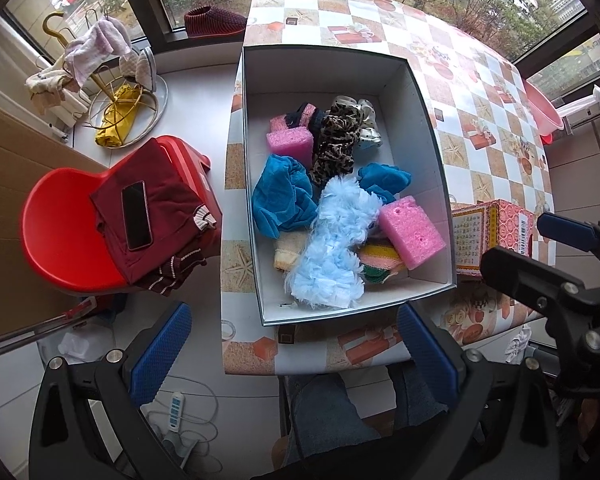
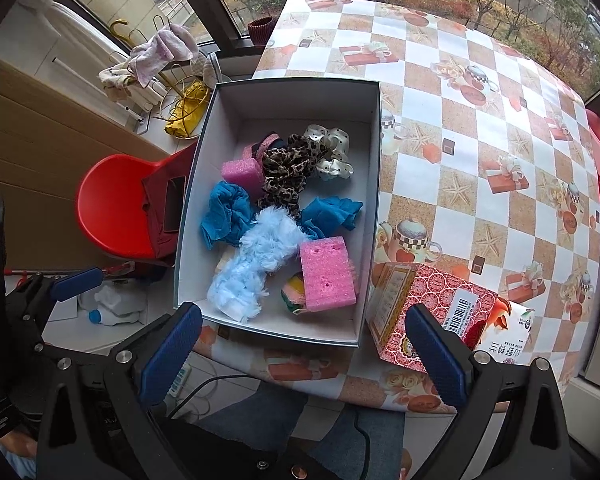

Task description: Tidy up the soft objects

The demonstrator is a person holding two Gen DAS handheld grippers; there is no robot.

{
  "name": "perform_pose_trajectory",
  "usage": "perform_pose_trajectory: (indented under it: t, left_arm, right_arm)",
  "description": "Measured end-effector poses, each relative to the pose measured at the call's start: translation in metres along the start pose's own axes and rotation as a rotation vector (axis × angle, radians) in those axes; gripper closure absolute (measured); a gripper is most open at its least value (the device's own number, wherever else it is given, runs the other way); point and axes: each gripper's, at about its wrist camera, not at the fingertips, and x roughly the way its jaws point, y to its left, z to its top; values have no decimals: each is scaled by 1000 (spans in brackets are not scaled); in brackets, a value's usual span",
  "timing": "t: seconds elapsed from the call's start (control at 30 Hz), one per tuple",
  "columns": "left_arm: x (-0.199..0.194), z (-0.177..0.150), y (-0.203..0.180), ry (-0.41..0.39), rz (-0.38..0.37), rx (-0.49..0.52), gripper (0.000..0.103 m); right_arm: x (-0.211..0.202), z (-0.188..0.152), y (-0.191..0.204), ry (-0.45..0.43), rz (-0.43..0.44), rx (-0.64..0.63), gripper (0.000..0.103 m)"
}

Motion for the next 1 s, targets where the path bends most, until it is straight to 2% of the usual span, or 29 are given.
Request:
perform_pose_trajectory:
  t: [0.47,0.87,1.0]
  left_arm:
    - [3,1,-2,18,19,-2,0]
    - [7,-1,-2,42,-1,-22,1]
    - [4,-1,-2,20,-24,-27,0]
  right_arm:
    - [8,2,-1,8,22,0,1]
    - [9,2,-1,9,22,0,1]
    - [10,1,-1,11,22,-1,1]
